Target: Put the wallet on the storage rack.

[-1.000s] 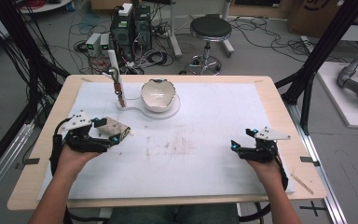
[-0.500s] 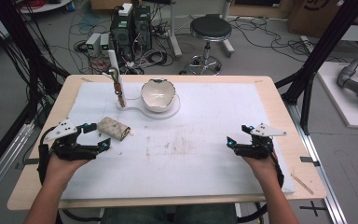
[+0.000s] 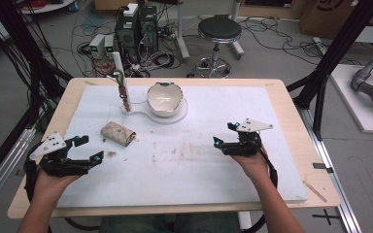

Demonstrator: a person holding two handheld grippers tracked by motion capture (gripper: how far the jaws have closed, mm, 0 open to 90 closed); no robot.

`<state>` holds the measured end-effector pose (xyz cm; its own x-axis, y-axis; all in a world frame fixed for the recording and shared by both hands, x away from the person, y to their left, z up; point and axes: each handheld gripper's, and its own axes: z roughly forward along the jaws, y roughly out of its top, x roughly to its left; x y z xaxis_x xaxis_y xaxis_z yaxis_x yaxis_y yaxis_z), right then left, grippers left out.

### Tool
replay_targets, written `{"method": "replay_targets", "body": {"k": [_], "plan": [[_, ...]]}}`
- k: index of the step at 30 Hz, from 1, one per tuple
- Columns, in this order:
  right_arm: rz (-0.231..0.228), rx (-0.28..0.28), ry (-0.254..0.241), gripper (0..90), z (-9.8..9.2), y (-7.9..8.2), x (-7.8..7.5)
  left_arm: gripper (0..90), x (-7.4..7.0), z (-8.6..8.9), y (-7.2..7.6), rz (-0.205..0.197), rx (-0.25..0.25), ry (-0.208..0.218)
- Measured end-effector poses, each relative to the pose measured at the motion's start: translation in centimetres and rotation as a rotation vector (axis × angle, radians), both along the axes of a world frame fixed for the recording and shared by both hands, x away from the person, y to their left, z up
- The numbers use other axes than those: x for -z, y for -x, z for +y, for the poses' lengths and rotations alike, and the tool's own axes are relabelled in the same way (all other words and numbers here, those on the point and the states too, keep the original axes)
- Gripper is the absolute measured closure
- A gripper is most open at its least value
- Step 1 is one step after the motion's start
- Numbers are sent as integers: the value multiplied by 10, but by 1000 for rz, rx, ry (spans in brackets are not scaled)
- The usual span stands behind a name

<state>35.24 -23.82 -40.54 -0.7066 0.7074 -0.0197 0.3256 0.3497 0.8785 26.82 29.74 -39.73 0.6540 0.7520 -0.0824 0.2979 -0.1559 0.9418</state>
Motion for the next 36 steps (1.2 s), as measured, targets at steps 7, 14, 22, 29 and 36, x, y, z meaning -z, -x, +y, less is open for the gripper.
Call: {"method": "replay_targets", "body": {"k": [7, 14, 22, 29, 36], "plan": [[12, -46, -7, 201, 33, -11, -9, 146, 3, 12, 10, 5, -26, -8], [23, -123, 18, 200, 75, -22, -15, 146, 4, 21, 18, 7, -47, -9], [29, -194, 40, 200, 120, -28, -16, 147, 4, 30, 27, 3, -57, -15], [43, -236, 45, 200, 149, -36, -14, 146, 6, 38, 33, 4, -73, -11], [64, -267, 69, 200, 177, -38, -6, 146, 6, 41, 33, 1, -77, -7]]}}
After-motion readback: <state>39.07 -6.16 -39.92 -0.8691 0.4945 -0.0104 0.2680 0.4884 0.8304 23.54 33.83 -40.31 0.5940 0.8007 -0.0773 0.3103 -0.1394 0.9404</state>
